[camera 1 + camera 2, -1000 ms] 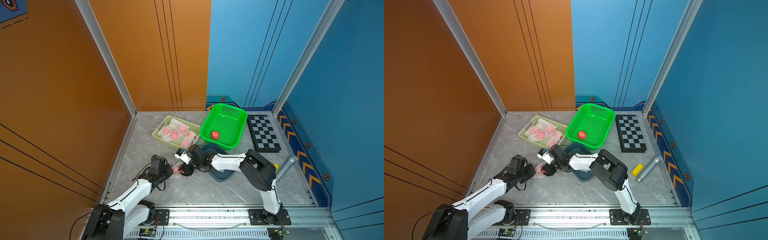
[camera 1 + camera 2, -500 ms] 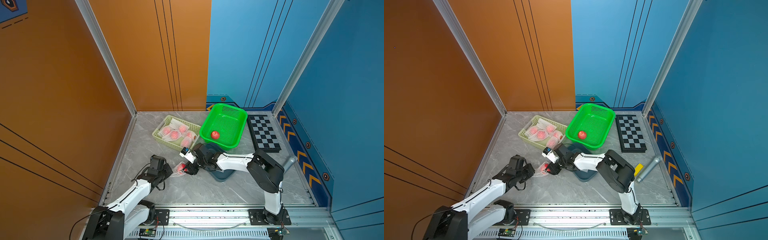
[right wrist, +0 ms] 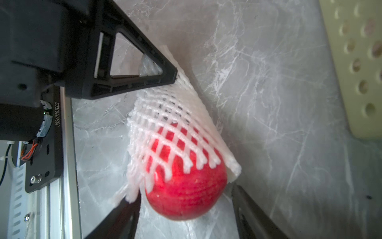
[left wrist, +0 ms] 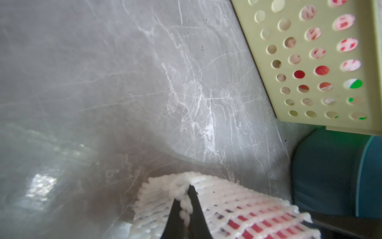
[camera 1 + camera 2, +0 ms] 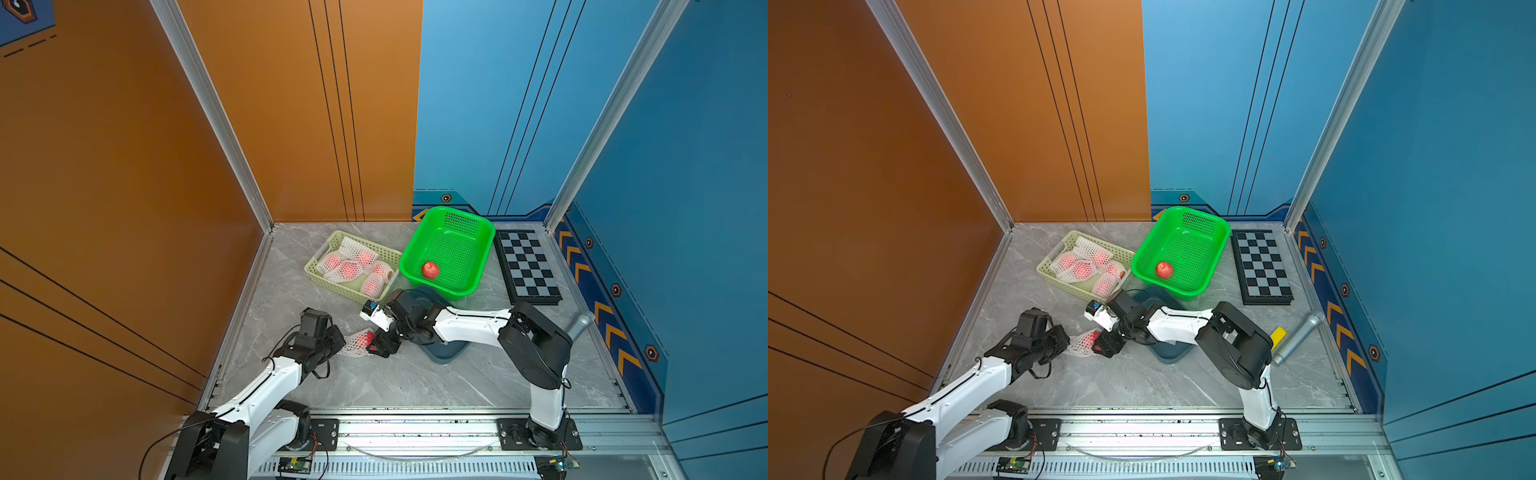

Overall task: Remove foam nets from apples
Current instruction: Remove the foam net from the apple.

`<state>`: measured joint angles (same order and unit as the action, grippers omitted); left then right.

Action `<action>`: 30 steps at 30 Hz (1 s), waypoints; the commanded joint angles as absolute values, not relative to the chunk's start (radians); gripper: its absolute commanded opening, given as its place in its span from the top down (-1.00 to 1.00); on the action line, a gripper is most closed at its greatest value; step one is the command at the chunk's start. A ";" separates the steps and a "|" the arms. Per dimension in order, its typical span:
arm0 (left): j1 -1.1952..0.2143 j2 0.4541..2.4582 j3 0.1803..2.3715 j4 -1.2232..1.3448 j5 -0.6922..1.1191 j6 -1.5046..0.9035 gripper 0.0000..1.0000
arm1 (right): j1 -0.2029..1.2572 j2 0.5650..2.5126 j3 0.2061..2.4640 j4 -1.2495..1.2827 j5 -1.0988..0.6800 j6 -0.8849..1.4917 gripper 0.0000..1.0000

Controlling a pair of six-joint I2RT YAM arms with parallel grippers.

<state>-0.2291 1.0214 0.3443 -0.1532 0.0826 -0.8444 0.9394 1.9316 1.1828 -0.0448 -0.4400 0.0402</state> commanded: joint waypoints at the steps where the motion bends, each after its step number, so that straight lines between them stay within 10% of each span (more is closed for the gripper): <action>1: -0.221 1.029 0.357 -0.179 0.076 -0.825 0.97 | 0.940 1.888 1.167 -0.047 -0.422 0.030 -0.50; 30: -0.220 1.064 0.382 -0.176 0.085 -0.815 0.97 | 0.929 1.956 1.250 -0.053 -0.465 0.009 -0.44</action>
